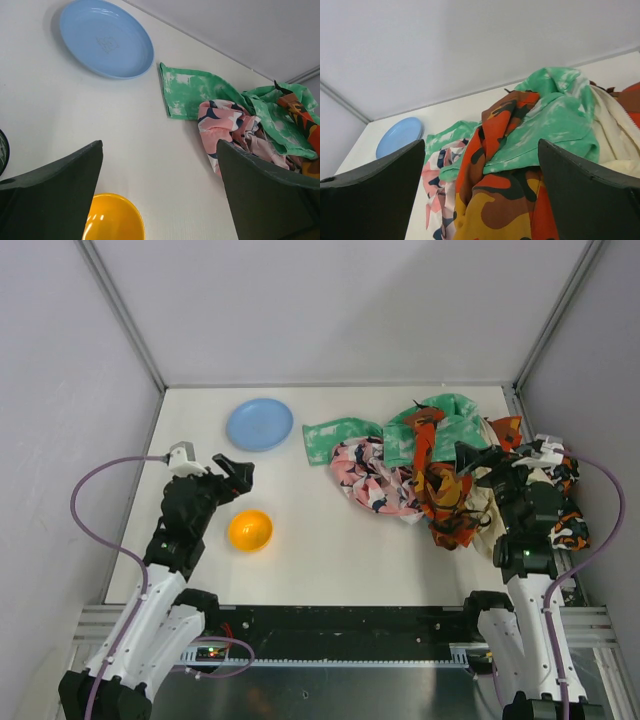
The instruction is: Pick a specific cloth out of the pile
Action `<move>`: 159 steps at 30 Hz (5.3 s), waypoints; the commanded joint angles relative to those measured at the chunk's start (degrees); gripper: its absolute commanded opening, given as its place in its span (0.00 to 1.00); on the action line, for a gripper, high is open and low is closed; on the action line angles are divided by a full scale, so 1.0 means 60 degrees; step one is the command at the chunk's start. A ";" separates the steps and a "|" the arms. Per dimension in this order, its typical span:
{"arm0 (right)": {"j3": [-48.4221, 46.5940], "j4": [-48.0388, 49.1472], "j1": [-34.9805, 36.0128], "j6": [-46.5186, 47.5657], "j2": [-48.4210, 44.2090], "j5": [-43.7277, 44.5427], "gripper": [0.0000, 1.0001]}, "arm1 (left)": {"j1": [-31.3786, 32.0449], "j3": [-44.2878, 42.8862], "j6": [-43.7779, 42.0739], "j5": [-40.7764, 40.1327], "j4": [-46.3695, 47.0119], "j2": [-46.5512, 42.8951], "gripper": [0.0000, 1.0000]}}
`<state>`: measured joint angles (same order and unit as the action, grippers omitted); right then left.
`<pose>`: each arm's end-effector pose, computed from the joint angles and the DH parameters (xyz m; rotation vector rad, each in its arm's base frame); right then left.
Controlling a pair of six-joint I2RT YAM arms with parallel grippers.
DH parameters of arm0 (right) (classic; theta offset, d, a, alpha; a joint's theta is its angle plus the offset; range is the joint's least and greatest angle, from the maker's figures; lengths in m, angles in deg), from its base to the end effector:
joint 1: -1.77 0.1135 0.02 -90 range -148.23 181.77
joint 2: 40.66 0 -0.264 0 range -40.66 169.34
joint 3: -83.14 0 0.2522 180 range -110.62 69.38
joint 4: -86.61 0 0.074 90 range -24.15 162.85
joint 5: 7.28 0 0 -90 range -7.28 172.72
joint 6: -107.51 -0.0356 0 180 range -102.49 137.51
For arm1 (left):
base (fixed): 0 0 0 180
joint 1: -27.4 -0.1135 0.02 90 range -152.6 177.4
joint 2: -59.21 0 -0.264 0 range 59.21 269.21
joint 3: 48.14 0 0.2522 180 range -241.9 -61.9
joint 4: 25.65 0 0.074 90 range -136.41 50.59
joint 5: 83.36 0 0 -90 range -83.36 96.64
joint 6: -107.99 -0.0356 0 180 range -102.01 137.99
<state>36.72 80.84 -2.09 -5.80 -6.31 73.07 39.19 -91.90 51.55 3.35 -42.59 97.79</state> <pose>0.1571 -0.0046 0.3272 0.2104 1.4598 0.3991 0.1688 -0.0332 0.2786 -0.3822 1.7644 -0.5180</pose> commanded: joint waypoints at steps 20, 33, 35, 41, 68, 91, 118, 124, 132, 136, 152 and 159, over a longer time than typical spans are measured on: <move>-0.3148 -0.5111 0.8052 1.0737 0.5030 0.3533 0.99 | -0.0070 0.0019 0.0073 0.0212 0.0106 0.0162 1.00; -0.4132 -0.5044 0.7484 1.1324 0.9522 0.7401 0.99 | -0.0069 0.0122 -0.0012 0.0080 0.0105 -0.0004 1.00; -0.4146 -0.4691 0.7304 1.1403 1.0198 0.7909 0.97 | -0.0067 0.0122 -0.0012 0.0061 0.0105 0.0009 1.00; -0.4515 -0.3145 0.7110 1.1657 1.0956 0.9095 0.40 | -0.0063 0.0075 -0.0005 0.0048 0.0107 0.0094 1.00; -0.5207 -0.3832 0.0527 0.1268 0.7201 0.4585 0.00 | 0.3095 -0.2460 -0.0314 0.1594 0.1444 0.4640 1.00; -0.4612 -0.4036 -0.1175 0.0357 0.9458 0.1834 0.00 | 0.5416 -1.1255 0.0509 0.4549 0.1730 1.5746 1.00; -0.4054 -0.3925 -0.1353 0.0561 0.9381 0.3427 0.00 | 0.4487 -0.8162 -0.2872 0.0226 0.1253 0.7917 0.01; -0.4044 -0.3870 -0.1349 0.0574 0.9599 0.3562 0.00 | 0.4334 -0.8797 -0.4567 -0.1750 0.0770 0.6109 0.01; -0.4048 -0.3778 -0.1277 0.0552 0.9751 0.3566 0.02 | 0.3705 -1.0512 -0.6026 -0.3102 0.0595 0.5954 0.01; -0.4048 -0.3608 -0.1099 0.0884 0.9734 0.3450 0.11 | 0.3057 -1.1491 -0.6339 -0.3298 0.0589 0.6368 0.01; -0.3316 -0.2459 0.0269 0.1901 0.7052 0.2740 0.99 | 0.0204 -1.4614 -0.6664 -0.4787 0.0249 0.9486 0.01; -0.3067 -0.2308 0.0355 0.1629 0.5703 0.2531 0.99 | -0.0667 -1.4750 -0.6552 -0.4864 0.0094 0.9620 0.01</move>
<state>18.05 64.69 -0.14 4.25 31.15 88.26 38.05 -175.94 13.11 -24.23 -46.51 158.14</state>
